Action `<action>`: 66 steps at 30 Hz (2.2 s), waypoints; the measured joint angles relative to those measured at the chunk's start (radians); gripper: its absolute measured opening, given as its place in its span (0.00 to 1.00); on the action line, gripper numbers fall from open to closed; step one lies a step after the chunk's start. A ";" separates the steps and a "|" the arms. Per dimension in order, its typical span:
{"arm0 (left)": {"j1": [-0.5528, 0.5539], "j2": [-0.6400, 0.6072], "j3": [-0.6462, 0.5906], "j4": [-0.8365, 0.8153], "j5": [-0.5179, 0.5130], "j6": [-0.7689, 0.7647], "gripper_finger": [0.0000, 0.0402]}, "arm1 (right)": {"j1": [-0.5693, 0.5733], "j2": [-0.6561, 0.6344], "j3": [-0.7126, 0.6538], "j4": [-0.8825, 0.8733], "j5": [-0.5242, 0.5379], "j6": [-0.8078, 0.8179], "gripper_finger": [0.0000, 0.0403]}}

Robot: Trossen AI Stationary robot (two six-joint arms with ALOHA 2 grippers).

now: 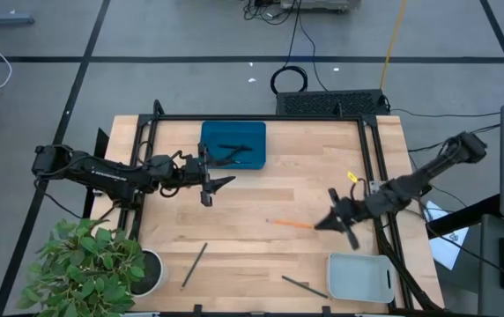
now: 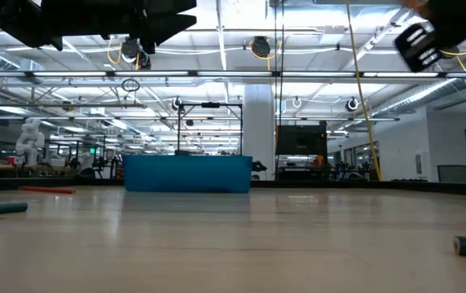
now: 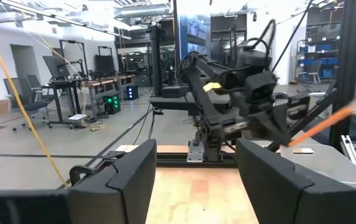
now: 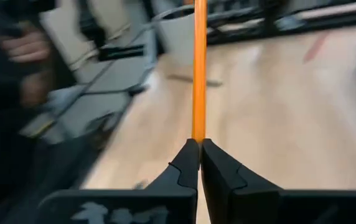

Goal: Sort pens & pencils
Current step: Put the yellow pencil into the gray bin

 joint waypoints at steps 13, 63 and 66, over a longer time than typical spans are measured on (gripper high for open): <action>0.002 0.000 0.000 0.000 -0.017 0.000 0.56 | 0.271 0.020 0.312 -0.736 -0.010 0.659 0.00; 0.002 0.000 0.001 -0.019 -0.096 -0.035 0.56 | 0.773 -0.032 0.312 -0.670 -0.152 1.841 0.00; 0.002 0.000 0.001 -0.018 -0.096 -0.030 0.56 | 0.771 -0.017 0.312 -0.707 -0.149 1.826 0.00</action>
